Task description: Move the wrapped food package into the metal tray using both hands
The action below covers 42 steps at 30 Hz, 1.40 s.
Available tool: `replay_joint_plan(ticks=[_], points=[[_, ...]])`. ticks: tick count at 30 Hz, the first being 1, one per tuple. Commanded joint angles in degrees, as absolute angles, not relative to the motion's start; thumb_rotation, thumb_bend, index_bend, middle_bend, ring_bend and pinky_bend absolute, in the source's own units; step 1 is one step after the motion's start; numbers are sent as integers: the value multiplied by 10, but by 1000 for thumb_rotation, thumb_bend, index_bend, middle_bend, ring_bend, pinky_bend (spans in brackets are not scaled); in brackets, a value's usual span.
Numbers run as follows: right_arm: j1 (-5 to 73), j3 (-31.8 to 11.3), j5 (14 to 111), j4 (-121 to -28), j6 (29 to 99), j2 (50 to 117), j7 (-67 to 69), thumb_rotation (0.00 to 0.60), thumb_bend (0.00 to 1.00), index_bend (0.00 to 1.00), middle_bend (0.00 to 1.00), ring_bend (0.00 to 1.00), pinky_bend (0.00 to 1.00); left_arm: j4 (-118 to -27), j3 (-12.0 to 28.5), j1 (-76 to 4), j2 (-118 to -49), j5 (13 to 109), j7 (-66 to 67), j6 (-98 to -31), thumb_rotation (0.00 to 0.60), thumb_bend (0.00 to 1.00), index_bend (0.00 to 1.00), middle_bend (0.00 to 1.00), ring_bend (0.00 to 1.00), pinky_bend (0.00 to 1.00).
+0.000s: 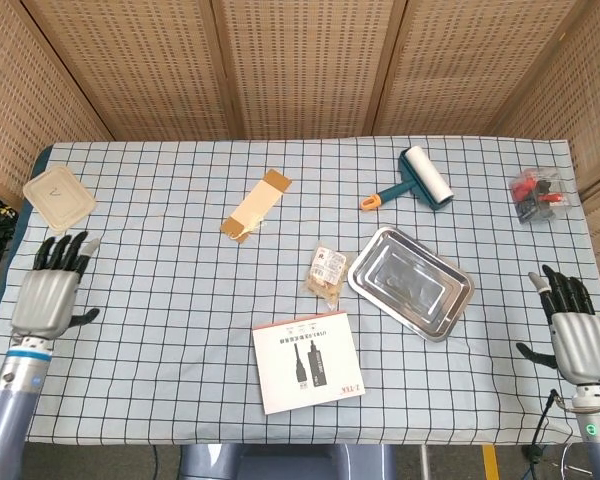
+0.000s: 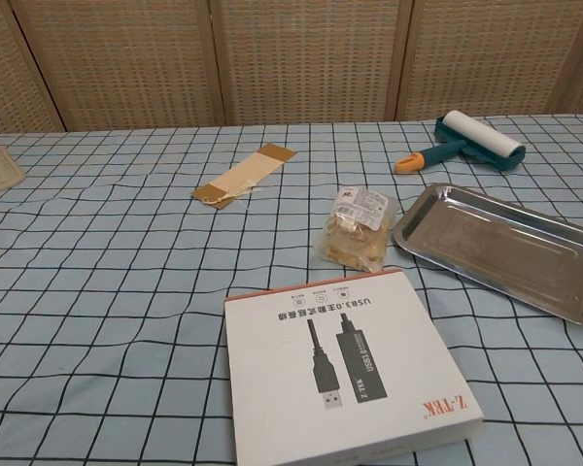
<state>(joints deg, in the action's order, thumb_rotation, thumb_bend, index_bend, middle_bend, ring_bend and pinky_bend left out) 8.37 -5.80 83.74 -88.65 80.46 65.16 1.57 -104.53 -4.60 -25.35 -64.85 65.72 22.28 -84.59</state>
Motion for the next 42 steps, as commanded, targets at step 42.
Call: replay_joint_plan(ticks=[42], points=[[587,-186,311,-839,531,968,-452,600,105,0,0,0,0,-986,7,-161,-631,737,74,-784,600,0,0,0,0,0]])
